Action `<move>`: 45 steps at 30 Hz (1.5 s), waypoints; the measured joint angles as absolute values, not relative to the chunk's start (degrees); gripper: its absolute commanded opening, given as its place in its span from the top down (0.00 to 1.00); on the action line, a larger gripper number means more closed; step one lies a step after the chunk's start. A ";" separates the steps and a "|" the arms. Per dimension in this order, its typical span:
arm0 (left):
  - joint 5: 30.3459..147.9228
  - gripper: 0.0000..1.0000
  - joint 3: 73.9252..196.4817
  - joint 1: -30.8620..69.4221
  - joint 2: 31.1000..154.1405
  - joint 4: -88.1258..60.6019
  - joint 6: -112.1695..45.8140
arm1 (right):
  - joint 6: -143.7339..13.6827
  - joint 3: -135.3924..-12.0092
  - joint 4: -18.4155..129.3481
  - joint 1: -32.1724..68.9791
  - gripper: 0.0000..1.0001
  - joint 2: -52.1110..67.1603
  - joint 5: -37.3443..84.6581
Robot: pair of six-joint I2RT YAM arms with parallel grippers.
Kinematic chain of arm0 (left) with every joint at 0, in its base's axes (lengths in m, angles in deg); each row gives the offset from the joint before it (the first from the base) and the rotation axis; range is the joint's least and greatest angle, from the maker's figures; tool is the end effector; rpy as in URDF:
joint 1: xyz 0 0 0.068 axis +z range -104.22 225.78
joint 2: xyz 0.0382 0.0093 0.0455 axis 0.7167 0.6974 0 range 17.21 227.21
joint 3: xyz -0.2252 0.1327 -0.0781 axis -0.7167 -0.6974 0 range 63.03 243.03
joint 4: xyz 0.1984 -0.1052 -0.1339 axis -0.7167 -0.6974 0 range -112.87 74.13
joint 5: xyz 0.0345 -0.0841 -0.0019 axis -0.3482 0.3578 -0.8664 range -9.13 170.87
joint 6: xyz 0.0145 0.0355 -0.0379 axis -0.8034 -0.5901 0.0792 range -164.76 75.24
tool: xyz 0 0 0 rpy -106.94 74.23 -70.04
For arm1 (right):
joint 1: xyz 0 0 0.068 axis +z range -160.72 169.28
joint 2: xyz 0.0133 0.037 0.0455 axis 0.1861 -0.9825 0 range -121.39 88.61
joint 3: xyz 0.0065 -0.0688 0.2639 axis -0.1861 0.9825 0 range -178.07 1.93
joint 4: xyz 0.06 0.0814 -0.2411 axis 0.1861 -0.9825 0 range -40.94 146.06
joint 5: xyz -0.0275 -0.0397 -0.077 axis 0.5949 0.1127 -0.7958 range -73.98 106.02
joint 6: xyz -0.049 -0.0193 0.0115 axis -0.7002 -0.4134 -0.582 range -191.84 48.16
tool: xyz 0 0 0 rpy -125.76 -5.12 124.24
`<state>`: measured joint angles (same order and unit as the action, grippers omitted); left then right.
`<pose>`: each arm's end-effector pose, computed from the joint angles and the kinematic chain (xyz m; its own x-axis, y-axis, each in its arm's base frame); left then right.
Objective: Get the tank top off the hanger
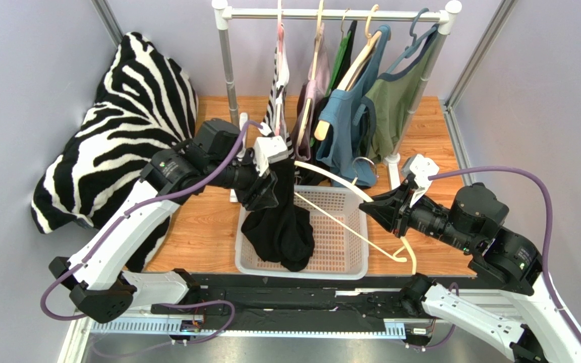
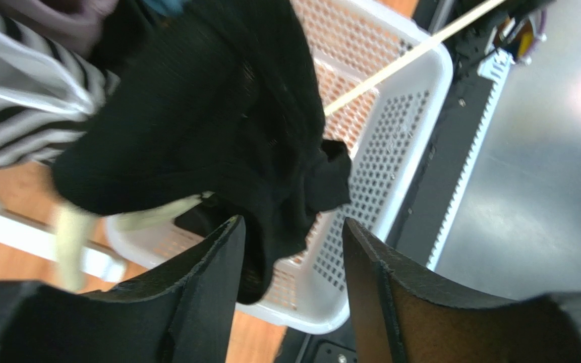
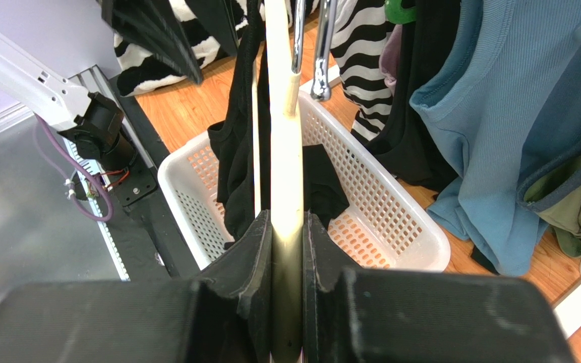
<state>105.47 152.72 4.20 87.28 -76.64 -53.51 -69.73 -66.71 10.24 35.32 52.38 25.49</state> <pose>0.1552 -0.1576 0.4304 -0.3590 0.5035 -0.7859 0.9030 0.4002 -0.1561 0.0568 0.0673 0.4261 -0.1910 -0.1457 -0.9707 -0.8148 0.5751 0.0740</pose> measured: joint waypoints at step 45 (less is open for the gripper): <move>110.30 1.00 156.64 8.57 85.40 -77.38 -49.69 | -69.36 -70.93 8.71 35.23 1.00 50.74 26.69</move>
